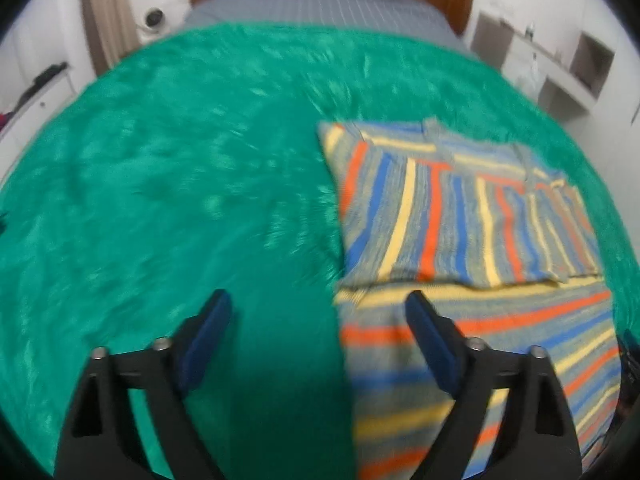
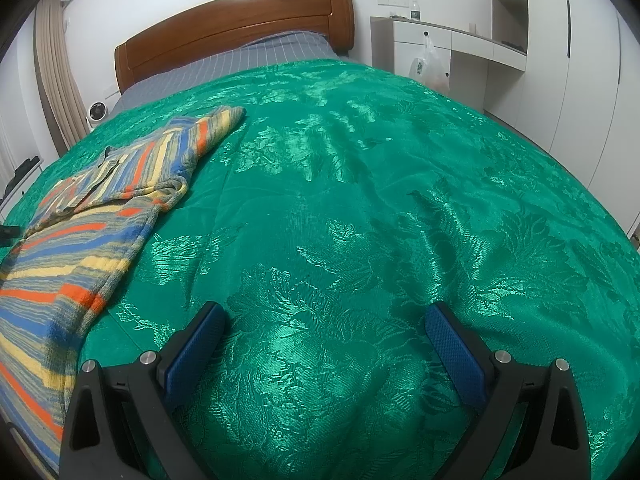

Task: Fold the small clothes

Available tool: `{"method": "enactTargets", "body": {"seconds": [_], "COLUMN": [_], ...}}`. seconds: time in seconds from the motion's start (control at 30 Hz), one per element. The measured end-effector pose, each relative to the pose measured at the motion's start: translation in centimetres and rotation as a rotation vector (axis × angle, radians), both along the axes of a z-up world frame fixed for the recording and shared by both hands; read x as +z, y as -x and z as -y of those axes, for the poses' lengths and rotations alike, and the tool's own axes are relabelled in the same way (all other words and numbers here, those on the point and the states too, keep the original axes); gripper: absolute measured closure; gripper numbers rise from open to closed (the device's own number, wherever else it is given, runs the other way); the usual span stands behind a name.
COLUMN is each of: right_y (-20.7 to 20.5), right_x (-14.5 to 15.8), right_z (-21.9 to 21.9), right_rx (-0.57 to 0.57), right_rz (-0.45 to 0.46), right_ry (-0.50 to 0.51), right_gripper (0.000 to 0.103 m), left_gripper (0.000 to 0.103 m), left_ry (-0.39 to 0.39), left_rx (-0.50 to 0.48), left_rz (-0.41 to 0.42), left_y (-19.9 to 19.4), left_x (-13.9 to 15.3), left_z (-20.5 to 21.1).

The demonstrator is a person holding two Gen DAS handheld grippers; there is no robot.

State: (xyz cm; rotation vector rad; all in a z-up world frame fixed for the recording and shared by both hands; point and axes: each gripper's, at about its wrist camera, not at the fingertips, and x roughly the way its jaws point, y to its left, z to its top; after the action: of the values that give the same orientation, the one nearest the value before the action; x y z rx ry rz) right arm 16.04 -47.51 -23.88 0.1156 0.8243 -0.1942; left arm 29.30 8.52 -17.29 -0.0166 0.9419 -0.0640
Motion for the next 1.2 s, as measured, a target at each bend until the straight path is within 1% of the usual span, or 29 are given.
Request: {"method": "enactTargets", "body": {"seconds": [0.03,0.13,0.2,0.23,0.3,0.37,0.4,0.43,0.5,0.53,0.8,1.2], "right_y": [0.0,0.0,0.0,0.0,0.0,0.0,0.0,0.0,0.0,0.0,0.2,0.2], "right_x": [0.0,0.0,0.0,0.0,0.0,0.0,0.0,0.0,0.0,0.0,-0.1,-0.2], "right_z": [0.0,0.0,0.0,0.0,0.0,0.0,0.0,0.0,0.1,0.0,0.0,-0.1], "right_rx": [0.000,0.000,0.000,0.000,-0.001,-0.001,-0.001,-0.001,0.000,0.000,-0.001,-0.002], "right_rz": [0.000,0.000,0.000,0.000,-0.001,-0.001,0.000,0.000,0.002,0.002,0.007,0.006], "right_ry": [0.000,0.000,0.001,0.002,0.004,0.004,0.004,0.001,-0.002,-0.002,-0.005,-0.002], "right_gripper": [0.003,0.003,0.003,0.003,0.003,0.003,0.003,0.003,0.003,0.003,0.003,0.003], "left_gripper": [0.008,0.007,0.006,0.006,0.005,0.000,0.000,0.000,0.000,0.000,0.000,0.000], "left_ry": [-0.014,-0.059,-0.092,-0.104,-0.098,-0.065,-0.039,-0.010,-0.005,-0.006,0.003,0.002], "left_rx": [0.013,0.057,0.104,0.138,0.177,0.200,0.199,0.195,0.192,0.192,0.188,0.188], "left_rz": [0.011,0.029,0.033,0.023,0.017,0.048,0.069,0.118,0.178,0.188,0.208,0.212], "left_y": [1.4,4.5,6.2,6.9,7.7,8.2,8.5,8.9,9.6,9.5,9.5,9.9], "left_x": [0.2,-0.3,-1.4,-2.4,-3.7,-5.1,-5.7,-6.2,-6.4,-6.5,-6.6,-6.7], "left_z": [-0.9,-3.1,-4.9,-6.0,-7.6,-9.1,-9.4,-9.7,-9.6,-9.5,-9.5,-9.6]}}
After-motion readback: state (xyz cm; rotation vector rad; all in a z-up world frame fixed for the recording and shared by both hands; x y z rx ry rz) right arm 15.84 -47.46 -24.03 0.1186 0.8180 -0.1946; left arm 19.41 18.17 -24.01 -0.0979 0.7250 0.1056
